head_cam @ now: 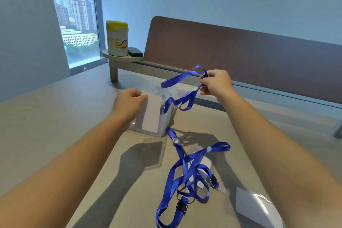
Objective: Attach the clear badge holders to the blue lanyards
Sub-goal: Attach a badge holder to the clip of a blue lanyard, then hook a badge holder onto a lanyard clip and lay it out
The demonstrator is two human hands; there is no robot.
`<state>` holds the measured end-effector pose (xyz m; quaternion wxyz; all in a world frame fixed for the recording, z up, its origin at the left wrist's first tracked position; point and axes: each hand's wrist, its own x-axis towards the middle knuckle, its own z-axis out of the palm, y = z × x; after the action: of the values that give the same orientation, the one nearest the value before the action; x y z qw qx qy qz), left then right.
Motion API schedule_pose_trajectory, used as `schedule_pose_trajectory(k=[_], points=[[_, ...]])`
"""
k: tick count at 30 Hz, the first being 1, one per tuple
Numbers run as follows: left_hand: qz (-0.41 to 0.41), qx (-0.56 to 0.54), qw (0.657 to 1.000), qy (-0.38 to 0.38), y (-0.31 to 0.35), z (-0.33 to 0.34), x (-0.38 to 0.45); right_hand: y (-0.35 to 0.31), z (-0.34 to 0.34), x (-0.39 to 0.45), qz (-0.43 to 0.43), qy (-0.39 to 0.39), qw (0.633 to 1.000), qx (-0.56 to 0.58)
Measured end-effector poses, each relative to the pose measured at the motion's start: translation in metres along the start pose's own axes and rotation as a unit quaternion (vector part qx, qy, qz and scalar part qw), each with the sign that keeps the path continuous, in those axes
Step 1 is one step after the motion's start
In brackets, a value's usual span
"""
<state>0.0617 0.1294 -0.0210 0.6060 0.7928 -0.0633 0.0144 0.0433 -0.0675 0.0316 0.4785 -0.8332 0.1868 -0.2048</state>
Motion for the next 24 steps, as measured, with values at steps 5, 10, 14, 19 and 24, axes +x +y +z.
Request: schedule_pose_trajectory(k=[5, 10, 14, 19, 24], points=[[-0.016, -0.008, 0.999, 0.032, -0.009, -0.041, 0.014, -0.027, 0.057, 0.019, 0.001, 0.012, 0.998, 0.064], [-0.027, -0.004, 0.998, 0.057, -0.021, -0.071, 0.026, -0.012, 0.115, 0.041, -0.06, -0.004, 0.987, -0.15], [-0.029, 0.005, 0.997, 0.065, -0.028, -0.081, 0.032, 0.0, 0.13, 0.037, -0.112, -0.064, 0.904, -0.406], [-0.012, 0.026, 0.998, 0.061, -0.024, -0.078, 0.027, -0.009, 0.124, 0.027, -0.132, -0.176, 0.858, -0.464], [0.051, 0.073, 0.995, 0.052, -0.007, -0.054, 0.008, -0.014, 0.077, -0.005, -0.149, -0.155, 0.882, -0.42]])
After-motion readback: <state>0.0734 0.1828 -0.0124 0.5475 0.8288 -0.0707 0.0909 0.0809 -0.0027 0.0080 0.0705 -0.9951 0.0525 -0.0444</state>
